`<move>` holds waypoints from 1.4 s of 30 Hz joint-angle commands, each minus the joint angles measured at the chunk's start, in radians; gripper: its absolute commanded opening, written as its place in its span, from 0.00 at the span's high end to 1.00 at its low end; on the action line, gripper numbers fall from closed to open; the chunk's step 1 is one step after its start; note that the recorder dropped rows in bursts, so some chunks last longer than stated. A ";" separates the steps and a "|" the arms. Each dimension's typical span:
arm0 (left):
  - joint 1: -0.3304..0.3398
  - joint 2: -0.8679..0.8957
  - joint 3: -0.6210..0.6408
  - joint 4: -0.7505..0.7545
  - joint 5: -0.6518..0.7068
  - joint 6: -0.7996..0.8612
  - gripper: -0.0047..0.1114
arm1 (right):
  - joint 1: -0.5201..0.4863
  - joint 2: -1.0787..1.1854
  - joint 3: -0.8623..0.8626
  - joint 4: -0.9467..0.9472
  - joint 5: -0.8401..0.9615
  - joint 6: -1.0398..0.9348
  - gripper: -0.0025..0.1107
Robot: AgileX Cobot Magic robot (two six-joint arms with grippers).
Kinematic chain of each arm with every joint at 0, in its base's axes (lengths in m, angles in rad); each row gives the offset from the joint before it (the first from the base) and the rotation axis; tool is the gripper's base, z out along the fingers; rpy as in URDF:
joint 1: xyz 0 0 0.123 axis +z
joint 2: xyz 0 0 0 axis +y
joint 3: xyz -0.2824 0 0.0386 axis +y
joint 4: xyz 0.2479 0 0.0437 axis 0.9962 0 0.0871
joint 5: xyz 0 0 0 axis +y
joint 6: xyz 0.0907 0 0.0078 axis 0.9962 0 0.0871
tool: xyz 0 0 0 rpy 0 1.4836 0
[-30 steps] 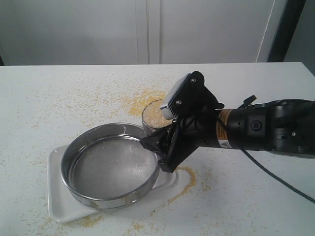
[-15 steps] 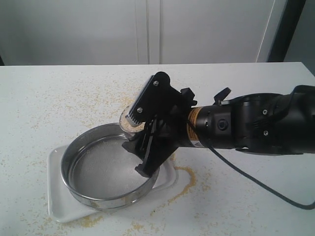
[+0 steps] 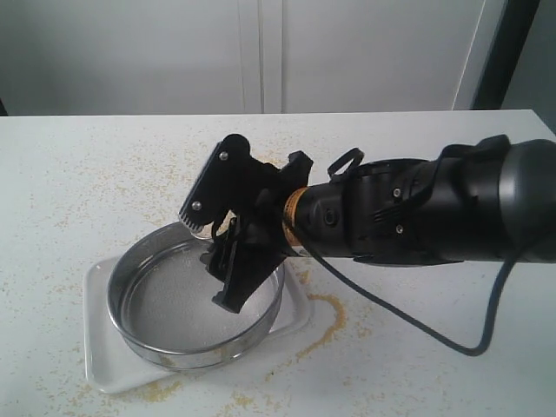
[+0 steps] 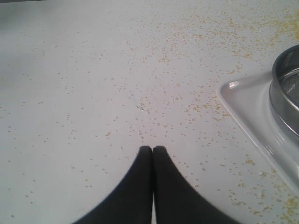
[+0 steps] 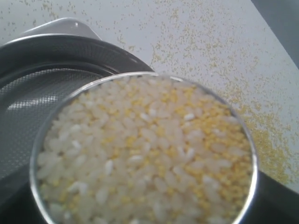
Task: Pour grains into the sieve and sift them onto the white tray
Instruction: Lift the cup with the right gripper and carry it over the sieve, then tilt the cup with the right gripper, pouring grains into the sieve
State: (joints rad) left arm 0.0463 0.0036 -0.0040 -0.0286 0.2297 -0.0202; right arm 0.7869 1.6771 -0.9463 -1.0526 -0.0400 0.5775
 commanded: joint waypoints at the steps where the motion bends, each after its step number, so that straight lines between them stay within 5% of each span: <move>1: 0.002 -0.004 0.004 -0.008 0.003 -0.002 0.95 | 0.020 0.021 -0.038 0.001 0.034 -0.057 0.98; 18: 0.002 -0.004 0.004 -0.008 0.003 -0.002 0.95 | 0.020 0.065 -0.090 0.001 0.151 -0.309 0.98; 42: 0.002 -0.004 0.004 -0.008 0.003 -0.002 0.95 | 0.020 0.151 -0.133 0.001 0.179 -0.357 0.98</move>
State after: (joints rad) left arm 0.0463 0.0036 -0.0040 -0.0286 0.2297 -0.0202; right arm 0.8072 1.8245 -1.0529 -1.0526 0.1437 0.2311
